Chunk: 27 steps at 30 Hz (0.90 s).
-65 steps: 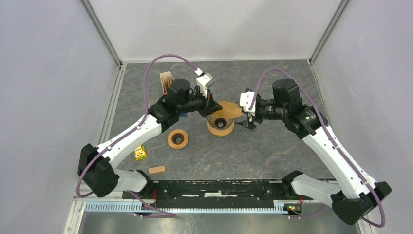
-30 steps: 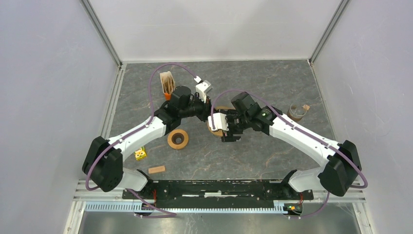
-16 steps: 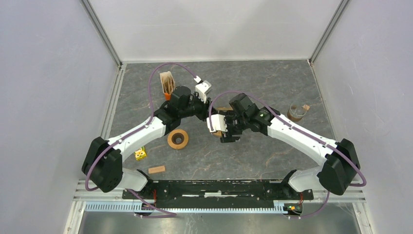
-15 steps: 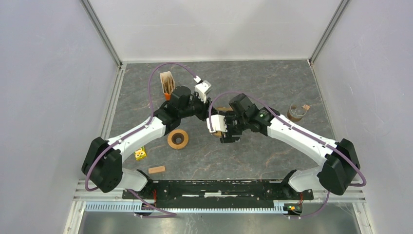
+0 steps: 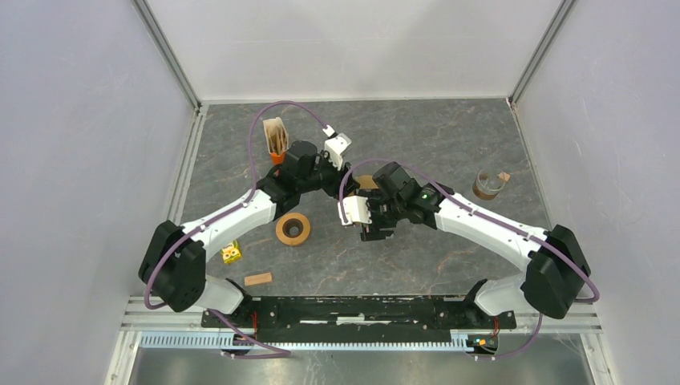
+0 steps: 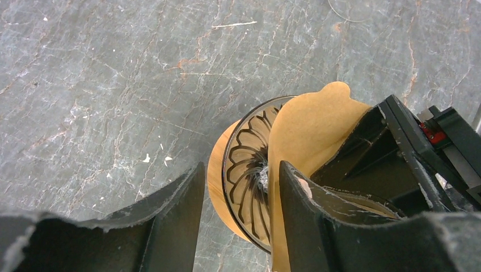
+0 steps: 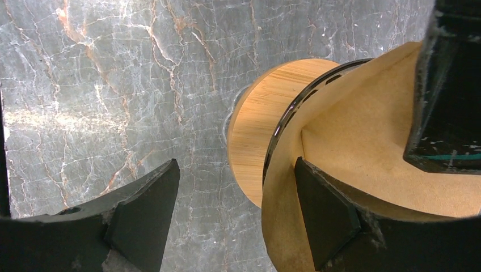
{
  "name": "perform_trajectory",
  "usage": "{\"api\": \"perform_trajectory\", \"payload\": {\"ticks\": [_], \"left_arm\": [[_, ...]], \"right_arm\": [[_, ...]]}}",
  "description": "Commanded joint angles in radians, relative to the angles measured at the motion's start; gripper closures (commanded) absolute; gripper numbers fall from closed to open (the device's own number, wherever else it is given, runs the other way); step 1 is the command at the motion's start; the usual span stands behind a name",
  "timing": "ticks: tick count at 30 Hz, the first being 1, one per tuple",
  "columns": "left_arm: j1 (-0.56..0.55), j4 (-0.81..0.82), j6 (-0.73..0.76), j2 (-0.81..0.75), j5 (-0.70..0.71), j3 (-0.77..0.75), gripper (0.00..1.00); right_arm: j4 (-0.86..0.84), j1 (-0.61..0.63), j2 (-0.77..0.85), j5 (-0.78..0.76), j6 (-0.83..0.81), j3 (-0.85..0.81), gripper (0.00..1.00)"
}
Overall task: Place the coffee filter in the dripper
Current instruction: Place the coffee filter in the coffee dripper.
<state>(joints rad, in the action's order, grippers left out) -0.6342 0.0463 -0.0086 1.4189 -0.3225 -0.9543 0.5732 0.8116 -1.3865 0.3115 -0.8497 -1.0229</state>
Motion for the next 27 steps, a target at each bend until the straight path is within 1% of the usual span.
{"api": "perform_trajectory", "payload": {"ticks": [1,11,17,27], "left_arm": [[0.005,0.013,0.057,0.016,-0.006,-0.038,0.42],[0.005,0.017,0.094,0.025,-0.005,-0.021,0.41],[0.005,0.015,0.112,0.027,0.035,-0.016,0.4],[0.005,0.036,0.139,-0.024,0.038,-0.014,0.29]], "right_arm": [[-0.049,0.007,-0.016,-0.028,0.018,0.0,0.19],[-0.067,0.012,-0.046,-0.056,0.033,0.016,0.2],[-0.065,0.011,-0.051,-0.063,0.039,0.006,0.2],[-0.05,0.012,-0.034,-0.055,0.046,-0.021,0.2]]}}
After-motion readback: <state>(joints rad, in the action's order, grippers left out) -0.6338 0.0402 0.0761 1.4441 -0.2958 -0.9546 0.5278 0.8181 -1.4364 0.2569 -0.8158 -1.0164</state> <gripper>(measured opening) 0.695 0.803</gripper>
